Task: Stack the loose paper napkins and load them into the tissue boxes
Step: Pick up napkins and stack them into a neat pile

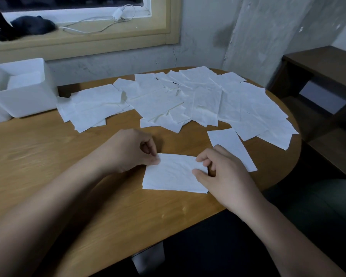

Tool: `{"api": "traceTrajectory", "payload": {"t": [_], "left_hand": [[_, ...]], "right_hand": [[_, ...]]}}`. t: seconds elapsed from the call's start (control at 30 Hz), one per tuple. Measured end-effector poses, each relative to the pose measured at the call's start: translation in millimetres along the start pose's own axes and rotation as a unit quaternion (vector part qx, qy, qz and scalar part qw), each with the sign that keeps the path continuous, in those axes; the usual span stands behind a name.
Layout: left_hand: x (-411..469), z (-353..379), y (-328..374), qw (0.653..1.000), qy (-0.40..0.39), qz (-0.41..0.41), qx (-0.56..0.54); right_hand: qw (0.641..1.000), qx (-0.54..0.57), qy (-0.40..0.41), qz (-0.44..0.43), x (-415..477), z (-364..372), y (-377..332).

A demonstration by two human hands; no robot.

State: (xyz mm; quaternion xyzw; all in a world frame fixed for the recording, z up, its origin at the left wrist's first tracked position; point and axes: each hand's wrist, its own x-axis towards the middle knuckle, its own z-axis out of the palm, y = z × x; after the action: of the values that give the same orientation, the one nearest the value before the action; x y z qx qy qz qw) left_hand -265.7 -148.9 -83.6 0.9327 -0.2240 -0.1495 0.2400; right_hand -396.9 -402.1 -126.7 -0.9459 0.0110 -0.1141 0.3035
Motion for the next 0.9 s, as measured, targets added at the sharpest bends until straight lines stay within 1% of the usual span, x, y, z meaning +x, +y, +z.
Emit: {"api": "traceTrajectory", "payload": {"t": [0.23,0.37,0.53,0.73,0.8,0.9], "left_hand": [[1.3,0.1,0.5,1.000,-0.005,-0.025,-0.010],[1.4,-0.7,1.6,1.000,-0.006,-0.015,-0.006],[0.9,-5.0,3.5,0.998,0.003,-0.007,-0.069],[1.3,5.9,2.0,0.999,0.016,-0.006,-0.033],[1.4,7.1,0.7,0.999,0.022,0.004,-0.036],[0.4,8.2,0.1,0.997,0.022,0.050,-0.058]], "right_hand": [[1.000,0.003,-0.003,-0.005,1.6,2.5,4.2],[1.000,0.004,-0.003,-0.009,1.0,2.4,5.1],[1.000,-0.011,0.002,-0.015,-0.9,2.4,5.3],[1.000,-0.017,0.009,-0.020,-5.1,3.5,4.1],[0.999,-0.022,0.011,-0.022,-6.1,2.8,3.6],[0.999,-0.028,0.022,-0.030,-8.0,-0.8,4.9]]}}
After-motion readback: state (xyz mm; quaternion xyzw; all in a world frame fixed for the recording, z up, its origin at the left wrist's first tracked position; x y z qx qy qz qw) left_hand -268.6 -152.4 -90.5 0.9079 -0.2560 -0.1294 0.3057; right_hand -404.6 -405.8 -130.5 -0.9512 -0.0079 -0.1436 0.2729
